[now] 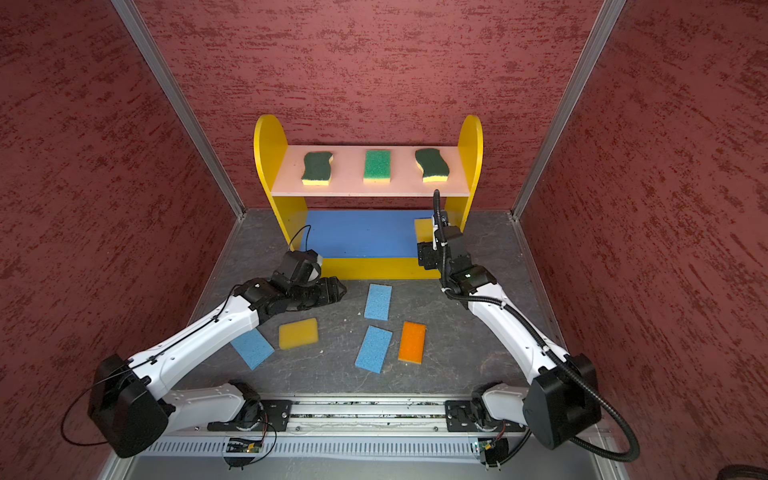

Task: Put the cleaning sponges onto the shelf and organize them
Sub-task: 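Draw the right gripper back from the shelf toward the table sponges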

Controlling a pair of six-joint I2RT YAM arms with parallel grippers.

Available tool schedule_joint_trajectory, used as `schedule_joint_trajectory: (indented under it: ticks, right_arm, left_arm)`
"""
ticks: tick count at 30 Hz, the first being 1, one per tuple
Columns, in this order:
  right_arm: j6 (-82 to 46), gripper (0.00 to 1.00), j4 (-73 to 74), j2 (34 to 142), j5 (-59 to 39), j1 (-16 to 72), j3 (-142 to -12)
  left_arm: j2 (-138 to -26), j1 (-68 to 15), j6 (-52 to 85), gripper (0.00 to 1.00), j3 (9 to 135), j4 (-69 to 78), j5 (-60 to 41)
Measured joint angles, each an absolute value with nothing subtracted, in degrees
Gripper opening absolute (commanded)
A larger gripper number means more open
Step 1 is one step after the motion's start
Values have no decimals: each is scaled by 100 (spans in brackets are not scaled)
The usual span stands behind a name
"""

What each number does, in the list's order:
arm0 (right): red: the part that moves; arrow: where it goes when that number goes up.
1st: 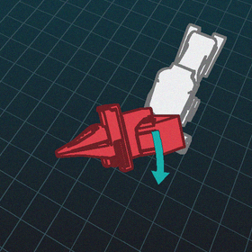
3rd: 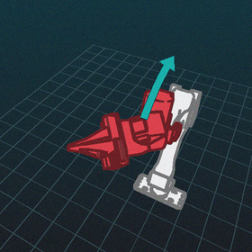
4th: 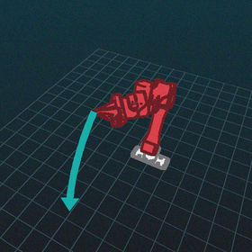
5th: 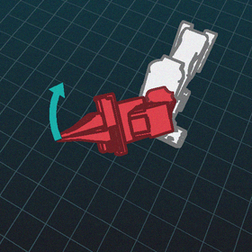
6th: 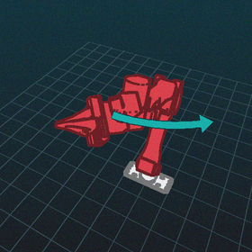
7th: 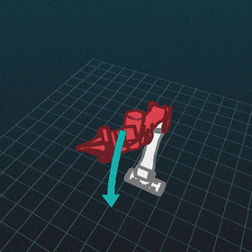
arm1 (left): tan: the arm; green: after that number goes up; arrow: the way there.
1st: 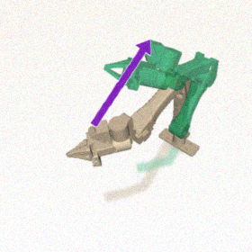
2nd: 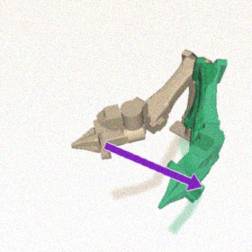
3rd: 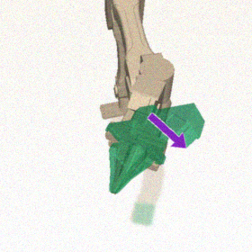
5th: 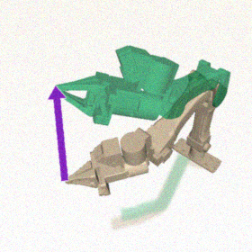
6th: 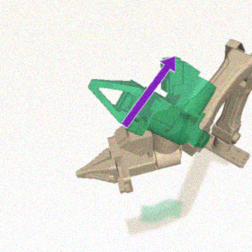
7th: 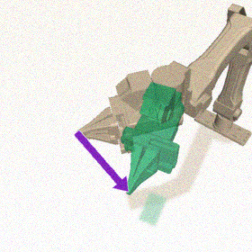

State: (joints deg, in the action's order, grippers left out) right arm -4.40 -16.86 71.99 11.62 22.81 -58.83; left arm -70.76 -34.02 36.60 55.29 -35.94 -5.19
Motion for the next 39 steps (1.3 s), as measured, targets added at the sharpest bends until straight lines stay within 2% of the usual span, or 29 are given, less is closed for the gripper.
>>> schedule_joint_trajectory:
  ticks: [8,22,33,39]
  right_arm:
    - [-735,79,-2005,6716,1024,2512,-5297]
    - [-2045,80,-2174,5277,775,2558,-3859]
    - [-3201,82,-1791,5363,497,2567,-2952]
    - [-3618,82,-1522,5500,281,2567,-2674]
  left_arm:
    - [-6947,-3603,3664,80,5527,-3975,-242]
    - [-6742,-4051,3815,80,5111,-4532,165]
    - [-6978,-4786,3830,81,5103,-4880,351]
    - [-7168,-4904,3920,81,5103,-5190,377]
